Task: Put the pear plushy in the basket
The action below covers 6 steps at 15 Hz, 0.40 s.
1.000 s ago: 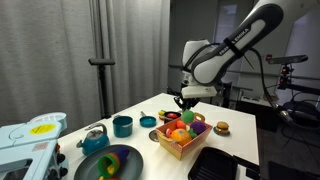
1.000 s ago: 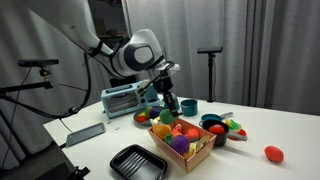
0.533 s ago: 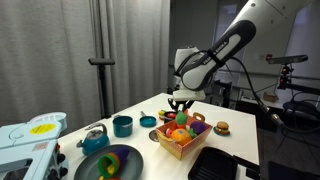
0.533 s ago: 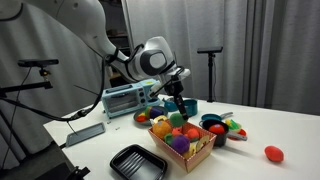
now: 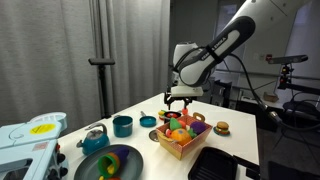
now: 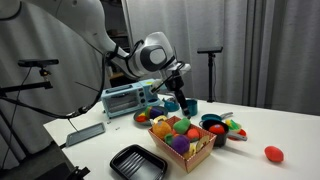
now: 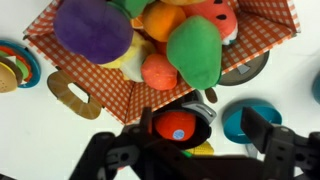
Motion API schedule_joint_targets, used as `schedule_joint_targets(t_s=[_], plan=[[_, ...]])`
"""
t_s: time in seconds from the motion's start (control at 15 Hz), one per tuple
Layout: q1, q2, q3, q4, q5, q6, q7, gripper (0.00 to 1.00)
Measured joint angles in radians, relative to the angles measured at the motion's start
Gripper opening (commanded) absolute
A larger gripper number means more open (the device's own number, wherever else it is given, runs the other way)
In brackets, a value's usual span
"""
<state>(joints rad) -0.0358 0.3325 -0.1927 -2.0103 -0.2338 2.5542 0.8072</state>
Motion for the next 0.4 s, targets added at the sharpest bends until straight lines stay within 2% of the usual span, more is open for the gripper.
schedule_joint_targets(t_s=[0.4], plan=[[0.007, -0.044, 0.007, 0.000, 0.016, -0.007, -0.028, 1.00]])
